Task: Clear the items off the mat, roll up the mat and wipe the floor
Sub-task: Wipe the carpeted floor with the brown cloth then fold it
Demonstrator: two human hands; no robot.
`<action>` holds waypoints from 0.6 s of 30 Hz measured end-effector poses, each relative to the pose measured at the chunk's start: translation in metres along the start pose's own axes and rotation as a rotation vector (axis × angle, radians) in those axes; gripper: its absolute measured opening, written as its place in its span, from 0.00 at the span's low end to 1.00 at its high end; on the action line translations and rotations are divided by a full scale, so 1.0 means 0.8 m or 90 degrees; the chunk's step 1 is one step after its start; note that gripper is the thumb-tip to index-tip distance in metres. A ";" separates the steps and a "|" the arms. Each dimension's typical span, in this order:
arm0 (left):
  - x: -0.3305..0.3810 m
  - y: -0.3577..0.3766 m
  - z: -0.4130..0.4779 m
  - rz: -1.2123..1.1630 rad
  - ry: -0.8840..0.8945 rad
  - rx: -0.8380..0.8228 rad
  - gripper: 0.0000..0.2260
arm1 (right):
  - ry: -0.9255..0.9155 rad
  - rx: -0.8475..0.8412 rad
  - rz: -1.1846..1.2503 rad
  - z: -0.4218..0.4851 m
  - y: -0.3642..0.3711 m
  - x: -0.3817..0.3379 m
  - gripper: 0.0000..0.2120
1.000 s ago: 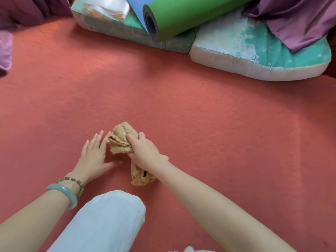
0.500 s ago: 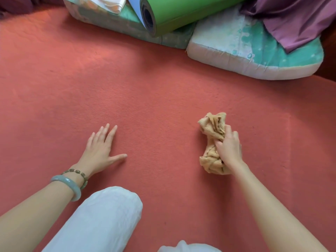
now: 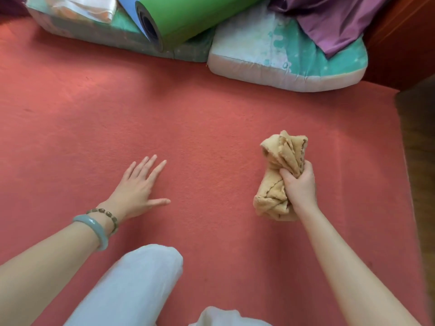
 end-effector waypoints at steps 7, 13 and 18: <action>0.050 -0.232 -0.108 -0.095 -0.011 -0.013 0.49 | -0.017 -0.064 0.147 -0.119 -0.067 -0.215 0.14; 0.142 -0.527 -0.236 -0.433 -0.015 0.056 0.40 | -0.066 -0.120 0.186 -0.233 -0.183 -0.468 0.15; 0.221 -0.714 -0.343 -0.618 0.066 -0.041 0.36 | -0.104 -0.163 0.227 -0.319 -0.266 -0.651 0.16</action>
Point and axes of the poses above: each hand's wrist, its own z-axis towards the middle knuckle, its own y-axis out of the palm, x = y × z, the point moved 7 cm from there along z, towards the middle knuckle, and after that the axes turned 5 degrees about -x, right-handed, at the moved point
